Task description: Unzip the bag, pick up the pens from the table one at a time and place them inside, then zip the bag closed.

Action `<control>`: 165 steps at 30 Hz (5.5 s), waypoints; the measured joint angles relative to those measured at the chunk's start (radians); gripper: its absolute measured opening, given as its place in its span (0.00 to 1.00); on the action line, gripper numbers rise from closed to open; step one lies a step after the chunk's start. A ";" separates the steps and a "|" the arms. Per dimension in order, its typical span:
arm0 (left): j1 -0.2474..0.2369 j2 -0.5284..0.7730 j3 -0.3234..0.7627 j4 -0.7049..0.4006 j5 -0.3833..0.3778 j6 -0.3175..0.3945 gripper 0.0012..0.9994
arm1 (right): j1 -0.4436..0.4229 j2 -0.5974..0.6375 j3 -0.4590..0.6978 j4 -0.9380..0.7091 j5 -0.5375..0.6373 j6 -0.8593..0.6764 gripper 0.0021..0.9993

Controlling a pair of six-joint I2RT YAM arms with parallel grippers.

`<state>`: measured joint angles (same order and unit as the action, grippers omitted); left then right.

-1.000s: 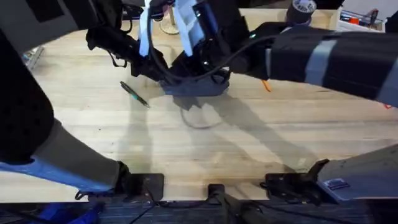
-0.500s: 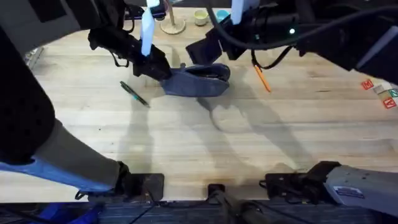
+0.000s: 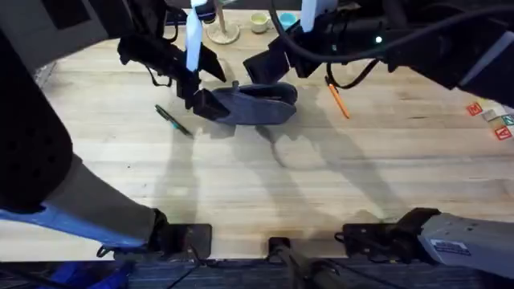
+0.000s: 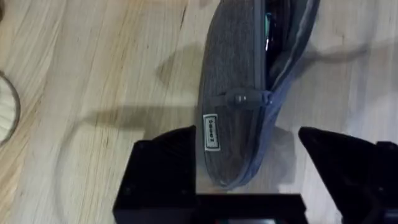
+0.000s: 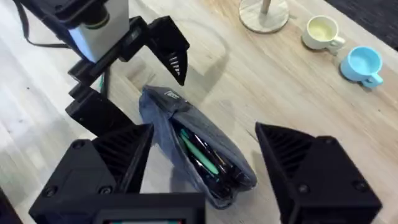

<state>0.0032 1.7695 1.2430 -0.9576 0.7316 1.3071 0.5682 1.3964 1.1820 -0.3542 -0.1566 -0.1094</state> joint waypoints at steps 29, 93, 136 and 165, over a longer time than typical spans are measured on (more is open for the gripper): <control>0.153 -0.242 0.108 -0.337 0.001 -0.002 0.99 | -0.033 0.171 0.456 -0.662 -0.170 -0.401 0.99; 0.169 -0.349 0.108 -0.355 0.001 -0.002 0.99 | -0.039 0.624 0.485 -0.507 -0.134 -0.827 0.03; 0.169 -0.349 0.108 -0.355 -0.002 -0.002 0.99 | -0.072 0.301 0.525 -0.520 0.048 -0.557 1.00; 0.169 -0.349 0.108 -0.355 -0.002 -0.002 0.99 | -0.489 0.262 0.266 -0.497 0.093 -0.184 1.00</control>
<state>0.1726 1.4200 1.3510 -1.3128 0.7292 1.3056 0.0795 1.6581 1.4476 -0.8512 -0.0631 -0.2939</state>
